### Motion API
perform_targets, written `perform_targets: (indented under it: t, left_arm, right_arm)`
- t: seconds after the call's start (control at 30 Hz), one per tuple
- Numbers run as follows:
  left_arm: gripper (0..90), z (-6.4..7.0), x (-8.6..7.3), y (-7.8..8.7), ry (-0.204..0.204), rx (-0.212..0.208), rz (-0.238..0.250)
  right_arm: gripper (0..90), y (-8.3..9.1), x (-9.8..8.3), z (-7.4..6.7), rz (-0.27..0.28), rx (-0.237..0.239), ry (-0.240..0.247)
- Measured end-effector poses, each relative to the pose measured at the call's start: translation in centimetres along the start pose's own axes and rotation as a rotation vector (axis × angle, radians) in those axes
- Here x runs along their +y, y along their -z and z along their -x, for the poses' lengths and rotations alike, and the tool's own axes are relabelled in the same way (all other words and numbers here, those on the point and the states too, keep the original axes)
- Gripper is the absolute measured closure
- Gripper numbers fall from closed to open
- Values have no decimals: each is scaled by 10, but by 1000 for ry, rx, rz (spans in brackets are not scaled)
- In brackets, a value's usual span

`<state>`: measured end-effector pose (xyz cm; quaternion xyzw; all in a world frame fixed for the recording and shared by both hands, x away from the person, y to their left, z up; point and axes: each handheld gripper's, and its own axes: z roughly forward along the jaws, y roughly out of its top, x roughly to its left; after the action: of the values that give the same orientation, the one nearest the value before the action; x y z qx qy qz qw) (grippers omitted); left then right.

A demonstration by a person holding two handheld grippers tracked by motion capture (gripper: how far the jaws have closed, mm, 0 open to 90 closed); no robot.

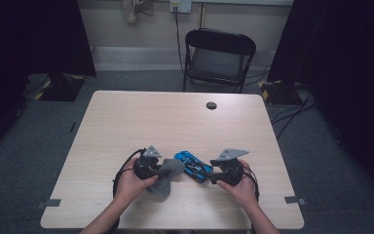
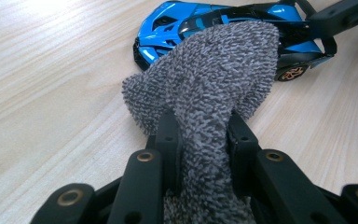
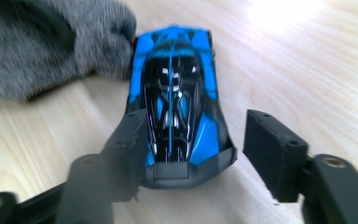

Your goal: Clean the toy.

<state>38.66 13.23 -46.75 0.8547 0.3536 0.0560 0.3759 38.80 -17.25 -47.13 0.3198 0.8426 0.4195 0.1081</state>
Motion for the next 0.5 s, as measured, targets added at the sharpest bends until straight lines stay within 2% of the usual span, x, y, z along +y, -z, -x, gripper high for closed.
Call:
perform_targets:
  t: [0.07, 0.13, 0.2, 0.23, 0.3, 0.4, 0.5]
  left_arm:
    - [719, 0, 0, 0, -2, -2, -4]
    - [719, 0, 0, 0, 1, -2, -3]
    - [719, 0, -1, 0, 5, -1, 0]
    - [719, 0, -1, 0, 6, -1, 2]
    - [719, 0, -1, 0, 5, 0, 5]
    - [719, 0, -1, 0, 6, 0, 7]
    - [720, 1, 0, 2, 2, -4, 9]
  right_arm:
    - [346, 5, 1, 3, 21, -2, -15]
    - [294, 10, 1, 5, 37, -13, -8]
    - [248, 12, -2, 9, 6, 10, -36]
    - [236, 13, -4, 11, -5, 8, -27]
    - [229, 17, -8, 14, -12, -23, 1]
    - [191, 26, -14, 21, 3, -34, -29]
    - [165, 36, -23, 29, -24, -48, -25]
